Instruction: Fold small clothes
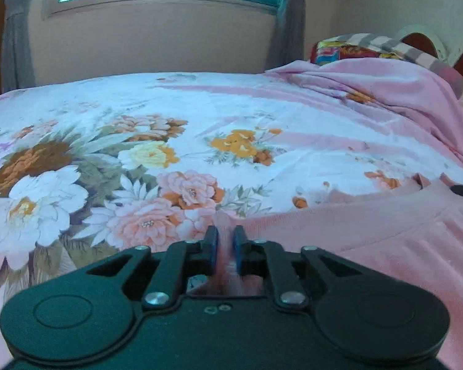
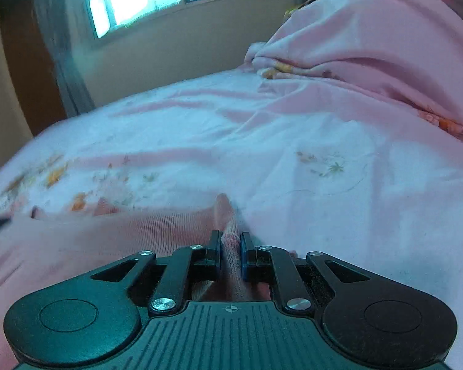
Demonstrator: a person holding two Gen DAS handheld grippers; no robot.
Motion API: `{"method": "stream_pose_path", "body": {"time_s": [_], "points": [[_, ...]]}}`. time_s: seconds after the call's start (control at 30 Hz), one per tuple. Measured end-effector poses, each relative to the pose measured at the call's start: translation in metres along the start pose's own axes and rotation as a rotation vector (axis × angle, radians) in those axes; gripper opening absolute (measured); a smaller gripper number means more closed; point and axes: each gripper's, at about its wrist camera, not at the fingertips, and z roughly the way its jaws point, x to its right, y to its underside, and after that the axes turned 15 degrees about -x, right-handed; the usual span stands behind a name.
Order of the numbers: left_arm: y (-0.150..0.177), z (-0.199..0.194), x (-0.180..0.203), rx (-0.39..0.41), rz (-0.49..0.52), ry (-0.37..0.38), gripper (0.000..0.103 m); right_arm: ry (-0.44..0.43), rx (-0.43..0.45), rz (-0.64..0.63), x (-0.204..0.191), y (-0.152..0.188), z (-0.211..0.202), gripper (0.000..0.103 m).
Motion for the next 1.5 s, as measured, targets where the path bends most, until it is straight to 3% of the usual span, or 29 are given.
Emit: {"method": "stream_pose_path", "body": {"time_s": [0.03, 0.07, 0.17, 0.27, 0.33, 0.4, 0.53, 0.6, 0.67, 0.7, 0.73, 0.77, 0.8, 0.83, 0.93, 1.1, 1.17, 1.2, 1.23, 1.27, 1.3, 1.33, 1.37, 1.43, 1.5], "points": [[0.0, -0.008, 0.0, 0.028, -0.021, -0.034, 0.051, 0.021, 0.023, 0.031, 0.002, 0.0, -0.007, 0.029], [0.004, -0.021, -0.002, 0.07, -0.049, -0.083, 0.069, 0.045, 0.06, 0.04, 0.003, 0.003, -0.017, 0.043], [0.021, -0.066, -0.005, 0.162, -0.076, -0.061, 0.068, 0.1, 0.176, -0.04, -0.001, 0.021, -0.058, 0.044], [0.039, -0.103, 0.012, 0.218, -0.034, 0.026, 0.07, 0.055, 0.211, -0.175, -0.022, 0.044, -0.091, 0.044], [0.034, -0.098, 0.026, 0.174, -0.003, 0.008, 0.069, 0.016, 0.198, -0.21, -0.033, 0.051, -0.095, 0.044], [0.022, -0.079, 0.031, 0.114, 0.047, -0.026, 0.069, 0.055, 0.163, -0.211, -0.042, 0.044, -0.083, 0.044], [0.006, -0.035, 0.014, -0.001, 0.068, -0.062, 0.068, 0.051, 0.139, -0.146, -0.032, 0.014, -0.059, 0.044], [0.001, -0.023, 0.002, -0.013, 0.045, -0.008, 0.068, 0.027, 0.088, -0.14, -0.025, -0.003, -0.042, 0.044], [-0.004, -0.006, -0.006, -0.082, 0.021, 0.118, 0.068, 0.029, 0.02, -0.115, -0.016, -0.019, -0.019, 0.044], [-0.004, 0.0, -0.007, -0.093, 0.025, 0.128, 0.068, 0.039, -0.001, -0.125, -0.015, -0.024, -0.01, 0.044], [-0.003, 0.007, -0.006, -0.1, 0.034, 0.138, 0.066, 0.029, -0.04, -0.133, -0.012, -0.028, 0.0, 0.043], [-0.003, 0.009, -0.006, -0.094, 0.035, 0.15, 0.057, 0.023, -0.061, -0.138, -0.01, -0.027, 0.004, 0.021], [-0.002, 0.009, -0.006, -0.076, 0.035, 0.185, 0.033, 0.016, -0.079, -0.154, -0.009, -0.025, 0.007, 0.008], [-0.001, 0.007, -0.005, -0.06, 0.041, 0.205, 0.005, 0.02, -0.068, -0.17, -0.009, -0.02, 0.006, 0.008], [0.009, -0.013, 0.004, 0.083, 0.087, 0.201, 0.005, 0.03, 0.072, -0.202, -0.012, -0.005, -0.014, 0.008], [0.013, -0.04, 0.001, 0.253, 0.035, 0.168, 0.005, 0.028, 0.253, -0.199, -0.017, -0.002, -0.048, 0.008], [0.006, -0.035, 0.003, 0.221, 0.028, 0.118, 0.005, 0.044, 0.259, -0.192, -0.019, -0.011, -0.047, 0.008], [0.002, -0.024, 0.007, 0.164, 0.032, 0.057, 0.006, 0.068, 0.239, -0.181, -0.019, -0.015, -0.041, 0.008], [-0.003, -0.009, 0.009, 0.071, 0.026, 0.011, 0.011, 0.128, 0.197, -0.176, -0.02, -0.018, -0.027, 0.008], [-0.006, 0.014, 0.008, -0.077, -0.001, -0.019, 0.015, 0.184, 0.136, -0.17, -0.021, -0.02, -0.011, 0.008], [-0.005, 0.017, 0.009, -0.08, -0.019, -0.026, 0.018, 0.236, 0.02, -0.155, -0.019, -0.022, 0.009, 0.008], [-0.006, 0.013, 0.012, -0.069, -0.015, -0.051, 0.035, 0.274, -0.056, -0.138, -0.017, -0.021, 0.021, 0.008], [-0.006, 0.005, 0.015, -0.059, -0.021, -0.108, 0.076, 0.294, -0.005, -0.145, -0.019, -0.016, 0.012, 0.009], [0.002, -0.02, 0.02, -0.003, -0.036, -0.223, 0.078, 0.329, 0.115, -0.139, -0.026, -0.004, -0.023, 0.013], [0.014, -0.059, 0.029, 0.089, -0.087, -0.237, 0.078, 0.267, 0.178, -0.133, -0.036, 0.01, -0.058, 0.013]]}}
